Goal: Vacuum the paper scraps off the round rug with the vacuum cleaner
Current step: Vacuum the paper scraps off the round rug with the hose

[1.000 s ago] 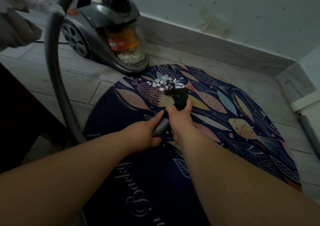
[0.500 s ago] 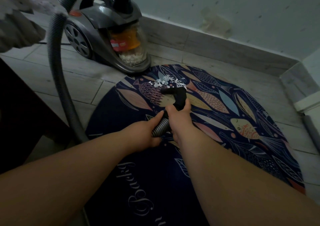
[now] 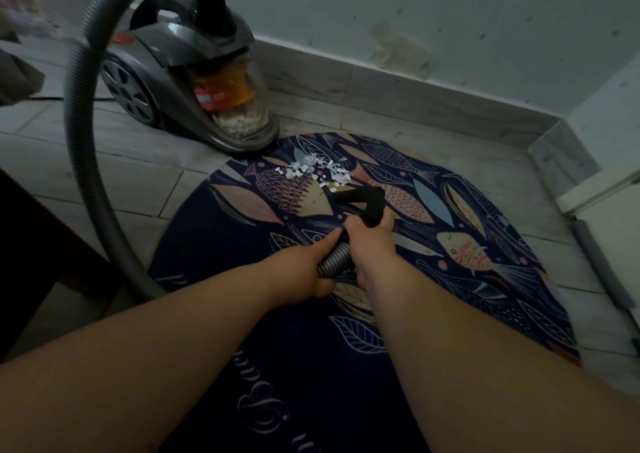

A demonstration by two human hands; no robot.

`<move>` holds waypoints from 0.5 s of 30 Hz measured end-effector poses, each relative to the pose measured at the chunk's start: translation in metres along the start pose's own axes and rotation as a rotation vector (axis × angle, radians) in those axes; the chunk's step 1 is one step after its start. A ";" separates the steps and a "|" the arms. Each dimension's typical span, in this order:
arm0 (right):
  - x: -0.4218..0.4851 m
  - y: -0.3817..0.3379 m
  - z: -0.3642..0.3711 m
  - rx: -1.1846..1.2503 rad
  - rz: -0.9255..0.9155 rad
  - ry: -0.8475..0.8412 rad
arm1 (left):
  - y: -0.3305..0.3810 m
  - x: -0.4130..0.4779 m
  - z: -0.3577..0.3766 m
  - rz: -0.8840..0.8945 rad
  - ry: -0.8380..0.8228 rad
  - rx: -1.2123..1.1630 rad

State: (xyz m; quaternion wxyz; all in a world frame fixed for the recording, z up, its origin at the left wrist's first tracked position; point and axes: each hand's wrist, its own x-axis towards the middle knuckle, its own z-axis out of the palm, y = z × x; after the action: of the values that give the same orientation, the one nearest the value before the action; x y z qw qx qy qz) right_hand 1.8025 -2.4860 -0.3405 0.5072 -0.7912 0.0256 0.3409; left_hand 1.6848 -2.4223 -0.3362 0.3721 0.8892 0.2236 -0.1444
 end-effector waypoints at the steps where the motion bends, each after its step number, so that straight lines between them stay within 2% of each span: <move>1: 0.001 0.001 -0.004 -0.001 0.005 0.007 | 0.003 0.002 0.001 0.003 -0.008 0.003; 9: 0.012 0.008 -0.023 0.036 0.012 0.008 | 0.015 0.015 0.011 0.018 -0.029 0.008; 15: 0.016 0.003 -0.014 0.049 0.014 -0.010 | 0.009 0.015 0.005 -0.001 0.017 0.025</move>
State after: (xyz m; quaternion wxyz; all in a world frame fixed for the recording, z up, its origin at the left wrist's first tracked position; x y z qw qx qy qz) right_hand 1.8212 -2.4942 -0.3479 0.5240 -0.7766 0.0367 0.3477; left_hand 1.7023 -2.4277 -0.3407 0.3590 0.8949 0.2254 -0.1396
